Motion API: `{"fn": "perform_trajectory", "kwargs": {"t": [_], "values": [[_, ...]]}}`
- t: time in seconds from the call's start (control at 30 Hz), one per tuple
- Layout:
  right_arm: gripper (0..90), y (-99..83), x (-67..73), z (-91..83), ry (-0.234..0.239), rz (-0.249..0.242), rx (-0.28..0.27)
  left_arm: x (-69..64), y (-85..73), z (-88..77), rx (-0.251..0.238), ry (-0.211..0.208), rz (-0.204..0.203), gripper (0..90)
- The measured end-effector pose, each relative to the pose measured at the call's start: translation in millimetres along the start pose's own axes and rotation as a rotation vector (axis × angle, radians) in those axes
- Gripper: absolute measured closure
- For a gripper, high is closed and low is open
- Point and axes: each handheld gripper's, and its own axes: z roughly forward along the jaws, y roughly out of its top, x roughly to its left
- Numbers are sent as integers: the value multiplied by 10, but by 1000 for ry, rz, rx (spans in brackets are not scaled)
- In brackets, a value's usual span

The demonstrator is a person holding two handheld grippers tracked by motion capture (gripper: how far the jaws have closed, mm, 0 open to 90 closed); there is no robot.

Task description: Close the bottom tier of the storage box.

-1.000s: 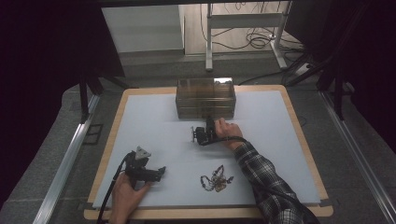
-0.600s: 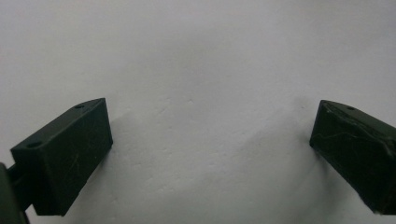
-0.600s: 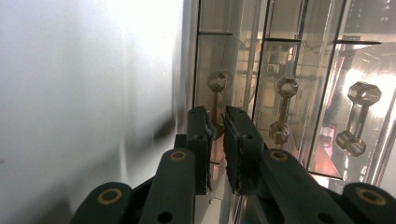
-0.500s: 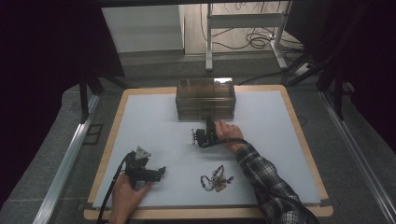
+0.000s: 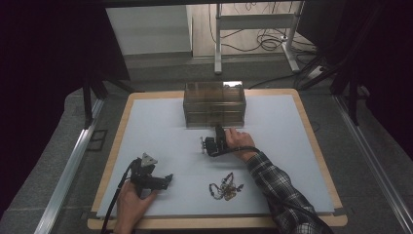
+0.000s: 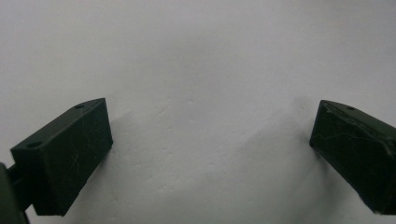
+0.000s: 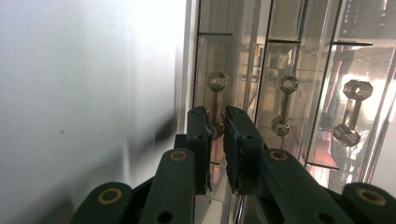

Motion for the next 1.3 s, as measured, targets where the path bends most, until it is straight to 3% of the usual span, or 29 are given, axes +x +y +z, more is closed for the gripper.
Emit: {"fn": "perform_trajectory", "kwargs": {"t": [1.3], "values": [[788, -27, 80, -149, -14, -10, -32, 0, 0, 0, 0, 0, 0, 0]]}}
